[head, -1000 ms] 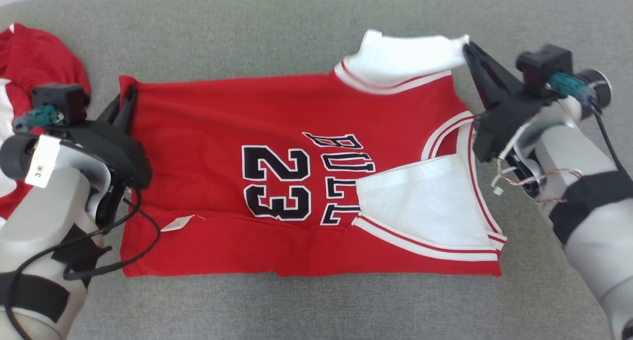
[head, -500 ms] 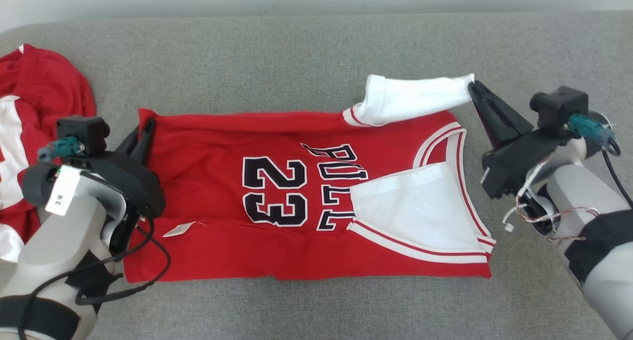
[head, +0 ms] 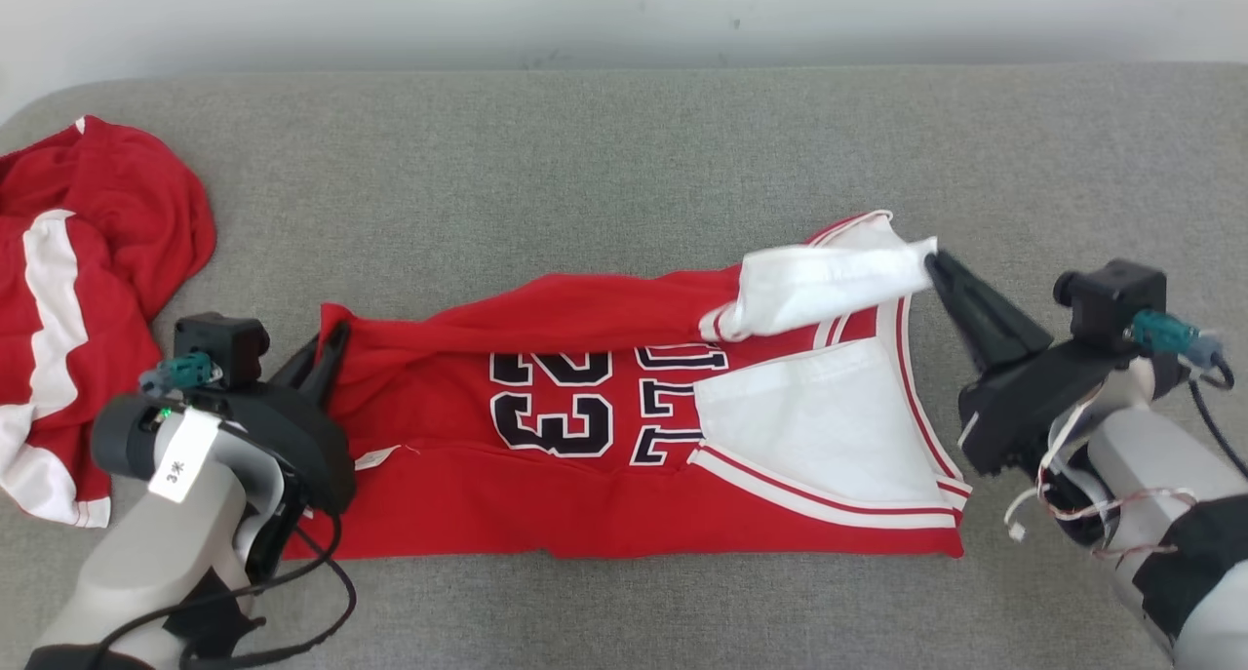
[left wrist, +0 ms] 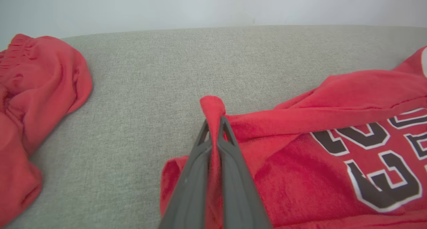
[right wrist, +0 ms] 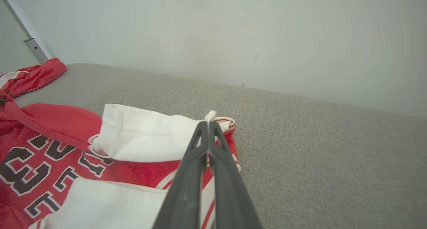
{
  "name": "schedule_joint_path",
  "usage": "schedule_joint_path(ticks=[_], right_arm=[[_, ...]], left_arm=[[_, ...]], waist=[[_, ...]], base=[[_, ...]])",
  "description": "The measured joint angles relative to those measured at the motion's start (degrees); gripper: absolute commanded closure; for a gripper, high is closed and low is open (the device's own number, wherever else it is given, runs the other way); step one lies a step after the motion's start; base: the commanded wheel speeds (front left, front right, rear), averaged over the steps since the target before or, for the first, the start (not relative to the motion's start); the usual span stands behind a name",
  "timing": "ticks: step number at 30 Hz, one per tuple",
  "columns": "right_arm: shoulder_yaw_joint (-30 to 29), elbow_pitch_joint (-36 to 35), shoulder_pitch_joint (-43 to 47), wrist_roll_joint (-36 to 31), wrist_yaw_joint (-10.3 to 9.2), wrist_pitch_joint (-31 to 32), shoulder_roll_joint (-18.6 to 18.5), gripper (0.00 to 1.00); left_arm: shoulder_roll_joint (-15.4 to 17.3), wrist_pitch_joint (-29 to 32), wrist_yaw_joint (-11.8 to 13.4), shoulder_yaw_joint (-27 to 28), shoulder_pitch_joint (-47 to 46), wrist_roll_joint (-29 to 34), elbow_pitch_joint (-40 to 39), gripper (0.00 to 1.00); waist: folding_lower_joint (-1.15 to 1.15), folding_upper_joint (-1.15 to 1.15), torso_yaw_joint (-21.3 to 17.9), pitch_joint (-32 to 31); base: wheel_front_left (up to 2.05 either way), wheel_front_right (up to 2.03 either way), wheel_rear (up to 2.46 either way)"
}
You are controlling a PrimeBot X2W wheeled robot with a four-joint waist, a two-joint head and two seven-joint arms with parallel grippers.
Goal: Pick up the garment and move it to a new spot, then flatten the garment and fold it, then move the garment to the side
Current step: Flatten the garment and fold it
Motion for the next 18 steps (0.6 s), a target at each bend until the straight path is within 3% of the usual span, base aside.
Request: schedule_joint_path(ticks=[11, 13, 18], right_arm=[[3.24, -3.80, 6.66, 4.58, 0.00, 0.00, -2.78, 1.00], [3.83, -4.64, 7.70, 5.14, 0.00, 0.02, -3.34, 1.00], [5.66, -5.03, 8.68, 5.15, 0.00, 0.59, -3.78, 1.00]], left_arm=[[-0.21, -0.24, 0.00, -1.81, 3.64, 0.00, 0.19, 1.00], [-0.31, -0.58, 0.00, -1.93, 4.40, 0.00, 0.21, 0.96], [-0.51, -0.74, 0.00, -2.16, 4.42, 0.02, 0.19, 1.00]], waist=[[0.00, 0.00, 0.41, -1.87], [0.00, 0.00, 0.36, -2.23], [0.00, 0.00, 0.35, -2.36]], base=[[0.00, 0.00, 0.00], [0.00, 0.00, 0.00], [0.00, 0.00, 0.00]])
